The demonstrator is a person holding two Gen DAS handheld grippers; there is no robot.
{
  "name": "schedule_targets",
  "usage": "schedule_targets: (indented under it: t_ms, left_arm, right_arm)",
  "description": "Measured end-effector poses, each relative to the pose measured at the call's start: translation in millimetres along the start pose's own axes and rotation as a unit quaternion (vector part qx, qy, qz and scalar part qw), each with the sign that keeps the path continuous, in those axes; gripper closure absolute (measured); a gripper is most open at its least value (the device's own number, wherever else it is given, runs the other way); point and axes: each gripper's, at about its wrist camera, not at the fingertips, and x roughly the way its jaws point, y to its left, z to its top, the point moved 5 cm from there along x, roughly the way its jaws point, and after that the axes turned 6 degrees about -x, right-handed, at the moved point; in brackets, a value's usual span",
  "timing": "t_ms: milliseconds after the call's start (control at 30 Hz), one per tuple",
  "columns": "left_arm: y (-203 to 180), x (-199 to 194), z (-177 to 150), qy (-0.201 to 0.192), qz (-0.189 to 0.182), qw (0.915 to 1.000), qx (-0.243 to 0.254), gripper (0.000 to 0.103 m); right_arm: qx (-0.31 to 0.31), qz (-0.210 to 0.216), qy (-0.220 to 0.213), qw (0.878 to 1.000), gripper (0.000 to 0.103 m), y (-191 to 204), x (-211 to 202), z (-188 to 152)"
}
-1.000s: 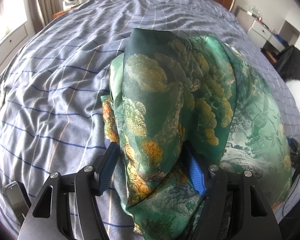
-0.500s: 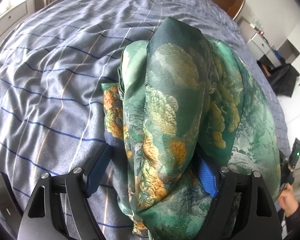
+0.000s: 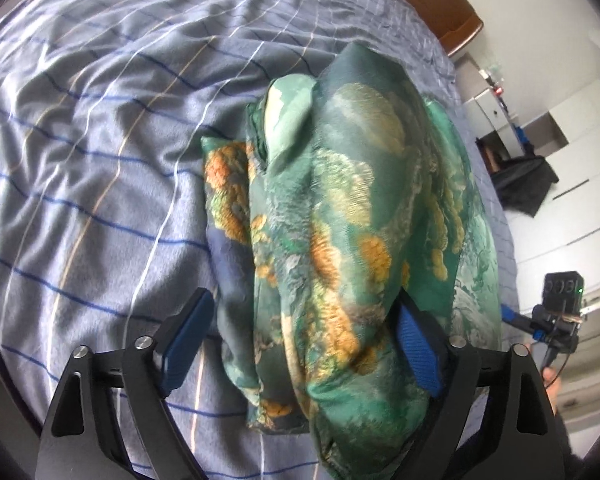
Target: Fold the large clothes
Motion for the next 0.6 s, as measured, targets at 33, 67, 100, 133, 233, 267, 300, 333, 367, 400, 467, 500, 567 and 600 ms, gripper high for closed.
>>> schedule_targets:
  t_ms: [33,67,100,133,233,267,300,333,367,400,467,500,567,600]
  left_arm:
    - [2.8,-0.3,-2.3,0.002,-0.003,1.0000,-0.004,0.010]
    - [3.9,1.1,-3.7,0.002,-0.003,1.0000,-0.007,0.008]
    - [3.4,3.4,-4.2,0.003,0.000,0.9999,-0.010,0.004]
    - [5.7,5.0,-5.3,0.003,0.002,0.9999,-0.012,0.003]
    - [10.8,11.5,-4.6,0.003,0.007,0.9998,-0.017,0.000]
    - [12.2,14.8,-4.9,0.005,0.010,0.9998,-0.019,0.000]
    - [13.9,18.7,-4.9,0.009,0.014,0.9996,-0.022,0.000]
    - [15.4,20.8,-2.6,0.010,0.015,0.9995,-0.025,0.000]
    - [15.4,22.6,-2.5,0.011,0.014,0.9995,-0.026,0.000]
    - [15.4,24.4,-1.8,0.013,0.013,0.9995,-0.026,0.000]
    - [16.2,27.6,-1.5,0.020,0.003,0.9993,-0.031,0.000]
    - [18.1,29.9,-1.8,0.026,-0.010,0.9987,-0.042,0.000]
    - [19.6,36.2,-3.8,0.035,-0.032,0.9967,-0.066,0.000]
    - [21.1,37.6,-5.2,0.036,-0.036,0.9959,-0.075,0.001]
  right_arm:
    - [0.000,0.012,0.005,1.000,0.000,3.4,7.7,0.3]
    - [0.006,0.024,0.006,1.000,0.000,4.4,15.6,-0.4]
    - [0.013,0.036,0.010,0.999,0.000,3.5,23.6,-0.8]
    - [0.018,0.042,0.014,0.999,0.000,3.8,32.7,-1.3]
    - [0.022,0.048,0.026,0.998,0.000,6.4,60.6,-1.1]
    - [0.024,0.046,0.040,0.998,0.000,7.9,72.9,-2.1]
    - [0.022,0.038,0.050,0.998,0.000,8.4,82.3,-3.1]
    - [0.016,0.037,0.057,0.998,0.000,10.3,93.0,-3.2]
    - [0.005,0.041,0.048,0.998,0.000,14.0,98.9,-0.9]
    - [-0.007,0.037,0.039,0.999,0.000,17.6,100.1,1.1]
    - [-0.031,0.029,0.041,0.998,0.000,25.1,106.7,5.6]
    - [-0.022,0.033,0.054,0.998,0.000,22.7,112.3,8.5]
    - [0.010,0.049,0.075,0.996,0.000,16.2,117.4,11.9]
    - [0.011,0.046,0.075,0.996,0.000,17.4,117.7,14.0]
